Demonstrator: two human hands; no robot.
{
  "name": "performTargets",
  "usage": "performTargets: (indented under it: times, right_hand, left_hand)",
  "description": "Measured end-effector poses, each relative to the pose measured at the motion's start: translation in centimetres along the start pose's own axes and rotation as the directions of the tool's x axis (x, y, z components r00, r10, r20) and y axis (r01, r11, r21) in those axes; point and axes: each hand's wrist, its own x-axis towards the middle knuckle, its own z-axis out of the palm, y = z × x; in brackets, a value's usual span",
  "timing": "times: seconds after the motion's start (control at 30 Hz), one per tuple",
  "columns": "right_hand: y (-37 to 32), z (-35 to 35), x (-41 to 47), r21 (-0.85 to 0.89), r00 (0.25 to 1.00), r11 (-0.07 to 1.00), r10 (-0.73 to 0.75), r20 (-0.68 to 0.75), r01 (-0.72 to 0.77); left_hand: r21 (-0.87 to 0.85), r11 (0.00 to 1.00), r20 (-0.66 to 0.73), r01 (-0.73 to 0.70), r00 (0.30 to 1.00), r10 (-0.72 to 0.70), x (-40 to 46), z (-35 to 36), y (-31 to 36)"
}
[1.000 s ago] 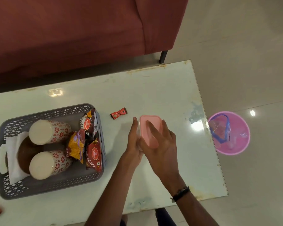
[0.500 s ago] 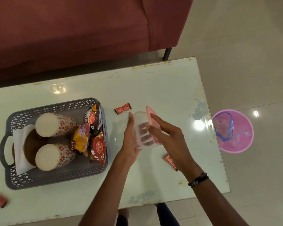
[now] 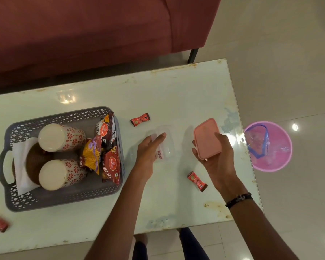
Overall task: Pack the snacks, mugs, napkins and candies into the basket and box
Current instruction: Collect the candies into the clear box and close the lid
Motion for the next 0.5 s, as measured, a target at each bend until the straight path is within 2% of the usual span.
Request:
performTargets:
  times: [0.13,0.27,0.5]
  right_hand:
    - [0.0,-1.1,0.9,-0.147,0.993,0.985,-0.099,-0.065,0.088]
    - [0.4,-1.3,2.2,-0.367,0.959,0.919,-0.224,-0.175,0.147]
    - [2.5,-0.9,3.1,-0.299,0.952,0.942,-0.219,-0.213,0.15]
  left_hand:
    - [0.101,0.992,-0.086,-0.078,0.992,0.087,-0.1,0.1,0.3]
    - [0.27,0.943,-0.204,-0.193,0.946,0.252,0.1,-0.4,0.2]
    - [0.268,0.938,-0.247,-0.221,0.925,0.288,-0.5,-0.4,-0.8]
